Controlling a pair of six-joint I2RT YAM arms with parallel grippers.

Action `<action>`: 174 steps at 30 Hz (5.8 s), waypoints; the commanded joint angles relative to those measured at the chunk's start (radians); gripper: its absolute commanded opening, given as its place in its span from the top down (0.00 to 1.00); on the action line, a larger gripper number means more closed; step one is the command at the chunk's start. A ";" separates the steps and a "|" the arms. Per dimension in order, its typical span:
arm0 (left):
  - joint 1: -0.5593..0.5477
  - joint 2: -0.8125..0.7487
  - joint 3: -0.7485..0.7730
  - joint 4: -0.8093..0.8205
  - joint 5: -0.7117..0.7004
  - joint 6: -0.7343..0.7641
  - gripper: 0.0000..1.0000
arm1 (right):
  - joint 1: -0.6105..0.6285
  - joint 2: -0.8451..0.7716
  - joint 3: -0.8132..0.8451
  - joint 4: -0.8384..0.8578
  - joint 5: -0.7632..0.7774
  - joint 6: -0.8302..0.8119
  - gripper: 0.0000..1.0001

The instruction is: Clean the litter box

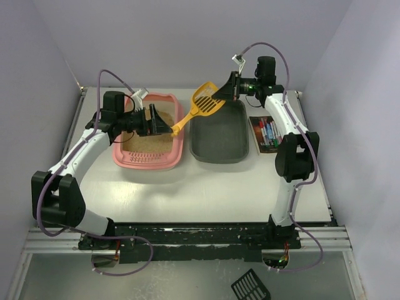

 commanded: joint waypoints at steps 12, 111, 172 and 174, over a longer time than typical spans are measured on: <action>-0.036 0.036 -0.026 0.271 0.215 -0.085 0.01 | 0.089 -0.051 -0.024 -0.014 -0.021 -0.054 1.00; 0.017 0.444 0.560 -0.808 -0.768 0.075 0.93 | 0.407 0.410 0.460 -0.189 0.893 -0.042 0.00; -0.096 0.508 0.618 -0.827 -0.821 0.108 0.93 | 0.440 0.327 0.350 -0.151 0.980 -0.047 0.00; -0.106 0.502 0.635 -0.853 -0.857 0.107 0.93 | 0.440 0.321 0.344 -0.143 0.974 -0.045 0.00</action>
